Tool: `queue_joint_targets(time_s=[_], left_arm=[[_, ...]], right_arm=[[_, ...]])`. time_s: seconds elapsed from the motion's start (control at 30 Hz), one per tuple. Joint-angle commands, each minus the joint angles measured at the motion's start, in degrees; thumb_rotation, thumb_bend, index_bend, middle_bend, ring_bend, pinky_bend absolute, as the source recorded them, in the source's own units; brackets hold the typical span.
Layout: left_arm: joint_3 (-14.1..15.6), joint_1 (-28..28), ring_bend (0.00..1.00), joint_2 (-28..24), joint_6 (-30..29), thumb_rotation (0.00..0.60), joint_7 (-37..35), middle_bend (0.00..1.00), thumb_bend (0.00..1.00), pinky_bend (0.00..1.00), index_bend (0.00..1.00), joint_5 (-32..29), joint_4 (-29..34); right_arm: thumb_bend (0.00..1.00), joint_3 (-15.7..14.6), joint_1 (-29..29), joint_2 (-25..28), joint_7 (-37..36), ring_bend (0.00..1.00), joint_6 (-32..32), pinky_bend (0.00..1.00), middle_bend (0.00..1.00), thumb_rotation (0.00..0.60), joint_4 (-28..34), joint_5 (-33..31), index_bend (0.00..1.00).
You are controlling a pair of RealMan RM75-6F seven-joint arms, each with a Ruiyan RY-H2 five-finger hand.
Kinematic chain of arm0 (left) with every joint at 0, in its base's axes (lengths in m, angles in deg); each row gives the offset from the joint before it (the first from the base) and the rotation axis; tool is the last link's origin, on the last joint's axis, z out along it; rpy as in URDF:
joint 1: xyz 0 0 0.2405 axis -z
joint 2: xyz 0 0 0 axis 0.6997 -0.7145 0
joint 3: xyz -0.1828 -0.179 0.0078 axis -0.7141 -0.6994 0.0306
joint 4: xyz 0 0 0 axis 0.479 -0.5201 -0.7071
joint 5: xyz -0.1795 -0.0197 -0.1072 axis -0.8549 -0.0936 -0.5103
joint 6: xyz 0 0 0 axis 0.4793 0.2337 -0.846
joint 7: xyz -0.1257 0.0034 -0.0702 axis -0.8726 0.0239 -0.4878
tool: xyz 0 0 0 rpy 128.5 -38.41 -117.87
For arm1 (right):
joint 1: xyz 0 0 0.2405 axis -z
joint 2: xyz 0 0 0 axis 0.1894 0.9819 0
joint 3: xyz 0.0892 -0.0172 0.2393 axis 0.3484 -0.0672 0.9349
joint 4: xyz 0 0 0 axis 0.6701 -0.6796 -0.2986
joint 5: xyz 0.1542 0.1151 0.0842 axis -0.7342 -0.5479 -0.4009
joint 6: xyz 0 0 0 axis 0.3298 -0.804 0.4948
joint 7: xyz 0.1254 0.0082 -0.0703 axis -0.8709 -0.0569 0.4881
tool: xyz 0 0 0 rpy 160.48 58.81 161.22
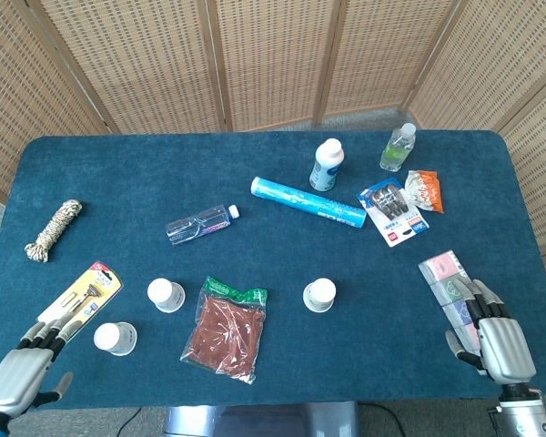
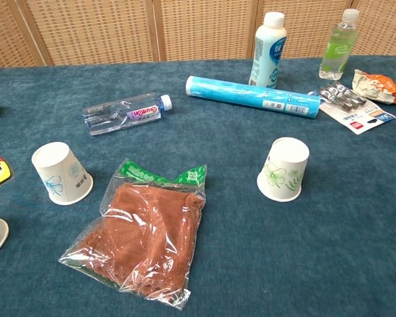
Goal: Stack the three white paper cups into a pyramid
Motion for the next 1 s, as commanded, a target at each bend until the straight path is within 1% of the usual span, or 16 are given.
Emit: queue_joint_targets(time_s=[0.03,0.23,0.47,0.6,0.73,0.8,1.0], left_arm=[[-0.90,0.95,0.00,1.47,1.22,0.579,2.17,0.00,0.50,0.00,0.00,-1.96,0.09],[-2.20,2.67,0.00,4.60,3.56,0.576,3.90,0.00,0.50,0.00,0.00,-5.00,-0.92],[-2.64,4.28,0.00,7.12,6.23,0.579,3.19,0.00,0.49,0.02,0.00,-7.39,-2.67],[-2.84,4.73,0.00,8.13,6.73,0.578,1.80,0.00,0.50,0.09,0.00,-8.00,-3.87],[-3.46,5.14,0.00,10.11,6.25,0.578,0.99,0.00,0.50,0.18,0.03,-7.53,-5.45],[-3.70,5.37,0.00,11.06,6.12,0.592,1.17,0.00,0.50,0.23,0.05,-7.59,-6.11],[-4.21,6.16,0.01,13.23,6.25,0.600,2.51,0.00,0.49,0.30,0.09,-8.34,-7.56]], right_arm=[[0.41,-0.08,0.24,0.07,-0.31,0.00,-0.17,0.15,0.09,0.600,-0.22,-0.21,0.03],[0.41,-0.22,0.72,0.30,-0.53,0.00,-0.48,0.15,0.09,0.600,-0.31,-0.54,0.03],[0.41,-0.29,1.28,0.99,-0.20,0.00,-1.04,0.15,0.09,0.600,0.24,-0.75,0.03],[0.41,-0.32,1.43,1.08,-0.12,0.00,-1.05,0.15,0.09,0.600,0.44,-0.83,0.03],[0.41,-0.36,1.26,1.07,0.40,0.00,-0.57,0.15,0.09,0.600,0.81,-0.82,0.03],[0.41,-0.33,1.15,1.13,0.68,0.00,-0.37,0.15,0.09,0.600,1.07,-0.80,0.03],[0.41,-0.22,1.12,1.38,1.04,0.00,-0.01,0.17,0.09,0.600,1.45,-1.22,0.03]])
